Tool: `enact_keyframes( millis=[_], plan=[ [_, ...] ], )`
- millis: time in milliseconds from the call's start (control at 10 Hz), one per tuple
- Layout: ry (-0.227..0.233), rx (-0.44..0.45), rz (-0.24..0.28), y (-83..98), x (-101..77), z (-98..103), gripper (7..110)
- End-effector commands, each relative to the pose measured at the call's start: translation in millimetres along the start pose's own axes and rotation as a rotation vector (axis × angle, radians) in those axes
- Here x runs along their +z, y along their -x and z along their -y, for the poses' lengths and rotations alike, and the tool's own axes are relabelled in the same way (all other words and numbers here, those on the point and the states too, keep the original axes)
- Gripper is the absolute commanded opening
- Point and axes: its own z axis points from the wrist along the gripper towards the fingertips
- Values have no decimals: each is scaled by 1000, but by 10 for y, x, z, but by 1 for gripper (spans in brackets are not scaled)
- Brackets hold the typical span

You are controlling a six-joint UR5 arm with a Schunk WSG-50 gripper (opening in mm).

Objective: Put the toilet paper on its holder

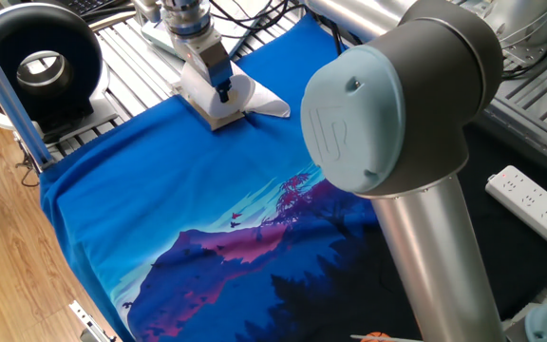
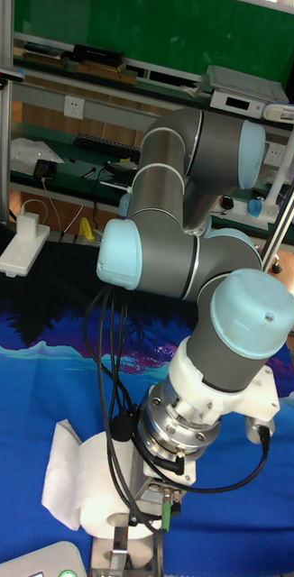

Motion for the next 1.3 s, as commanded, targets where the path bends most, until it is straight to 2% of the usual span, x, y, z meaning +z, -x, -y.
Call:
enact_keyframes(
  millis=[0,300,400,600,800,1000,1100,1200],
  plan=[
    [15,-8,22,71,6,-18,110],
    [-31,-45,-8,-4,12,112,110],
    [-64,-46,-26,-49,4,189,88],
    [-81,-28,-29,-69,-11,212,88],
    [-86,-25,7,-21,-32,197,88],
    [-68,-23,-43,-138,-35,139,88],
    [-70,-23,-51,-146,-34,141,88],
    [-82,-34,-91,-243,-51,153,88]
  ],
)
